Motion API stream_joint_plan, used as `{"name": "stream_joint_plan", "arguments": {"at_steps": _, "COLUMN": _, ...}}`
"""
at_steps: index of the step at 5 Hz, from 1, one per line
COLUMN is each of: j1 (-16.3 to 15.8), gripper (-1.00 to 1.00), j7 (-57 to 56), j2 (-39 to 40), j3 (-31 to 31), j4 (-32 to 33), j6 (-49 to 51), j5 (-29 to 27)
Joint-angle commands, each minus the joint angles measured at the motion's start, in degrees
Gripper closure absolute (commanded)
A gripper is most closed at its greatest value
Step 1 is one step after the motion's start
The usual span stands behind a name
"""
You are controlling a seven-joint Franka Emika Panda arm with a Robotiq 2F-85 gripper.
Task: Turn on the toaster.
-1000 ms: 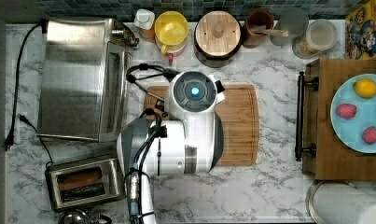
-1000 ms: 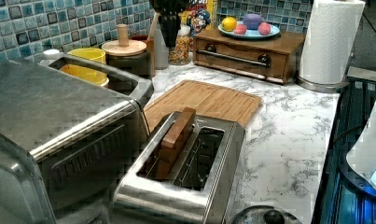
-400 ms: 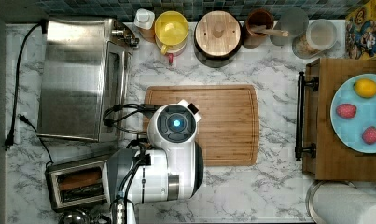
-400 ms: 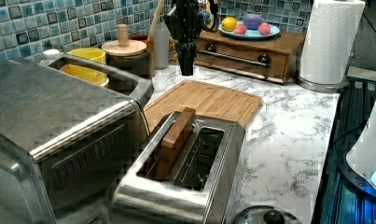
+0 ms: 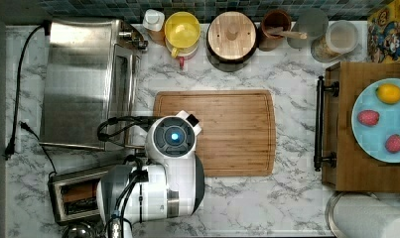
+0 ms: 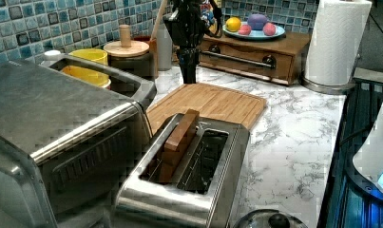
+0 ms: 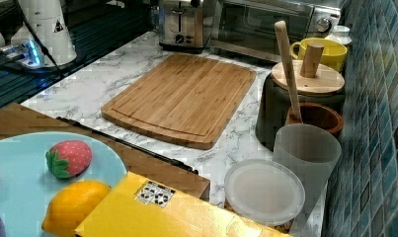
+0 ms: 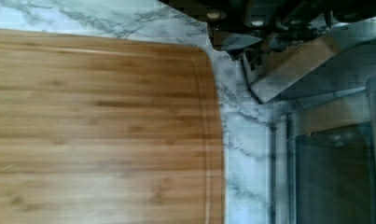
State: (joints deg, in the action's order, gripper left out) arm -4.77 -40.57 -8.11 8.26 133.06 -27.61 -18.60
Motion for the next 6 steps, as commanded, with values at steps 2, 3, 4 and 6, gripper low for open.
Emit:
{"name": "stream_joint_plan", "arguments": {"at_steps": 2, "j1": -3.1, "gripper": 1.00, "j7": -7.1, "j2": -6.1, "j3": 5.0, "j4": 6.6, "j6": -0.1, "j5": -5.9}}
{"name": "stream_joint_plan", "arguments": {"at_steps": 3, "j1": -4.0, "gripper": 1.00, "j7": -7.0, "j2": -5.7, "j3": 5.1, "j4": 7.0, "j6": 0.8, "j5": -4.7}}
{"name": "stream_joint_plan", "arguments": {"at_steps": 4, "j1": -4.0, "gripper": 1.00, "j7": -6.6, "j2": -6.4, "j3": 4.8, "j4": 7.9, "j6": 0.5, "j5": -4.5}}
{"name": "stream_joint_plan", "arguments": {"at_steps": 6, "j1": -4.9, "gripper": 1.00, "j7": -8.8, "j2": -7.8, "j3": 4.9, "j4": 9.8, "j6": -0.8, "j5": -6.7}}
